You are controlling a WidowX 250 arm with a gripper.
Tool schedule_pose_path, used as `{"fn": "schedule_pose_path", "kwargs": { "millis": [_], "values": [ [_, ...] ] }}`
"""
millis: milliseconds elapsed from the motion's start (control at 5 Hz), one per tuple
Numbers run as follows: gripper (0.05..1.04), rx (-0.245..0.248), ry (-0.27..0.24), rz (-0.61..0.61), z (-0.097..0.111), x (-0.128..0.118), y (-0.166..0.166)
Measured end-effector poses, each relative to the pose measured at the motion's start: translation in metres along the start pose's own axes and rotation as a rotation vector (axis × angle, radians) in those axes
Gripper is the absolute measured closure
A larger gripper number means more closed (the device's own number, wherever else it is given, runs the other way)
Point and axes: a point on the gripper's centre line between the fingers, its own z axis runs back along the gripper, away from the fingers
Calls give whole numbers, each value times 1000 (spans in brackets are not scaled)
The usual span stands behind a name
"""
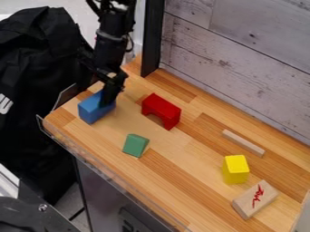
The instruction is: Put the blue rectangle onto the top of the red arch.
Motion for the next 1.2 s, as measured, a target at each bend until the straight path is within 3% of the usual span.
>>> {"fn": "schedule_pose_path", "kwargs": {
  "millis": [200, 400, 600, 800, 1000, 1200],
  "values": [
    [84, -19, 41, 11, -16, -5, -1],
    [112, -37, 29, 20, -20, -6, 5],
    [383, -79, 14, 27, -21, -5, 3],
    [505, -101, -16, 38, -22, -6, -3],
    [505, -144, -83, 75, -13, -7, -14],
    [505, -206, -200, 144, 17, -8, -39]
  ]
}}
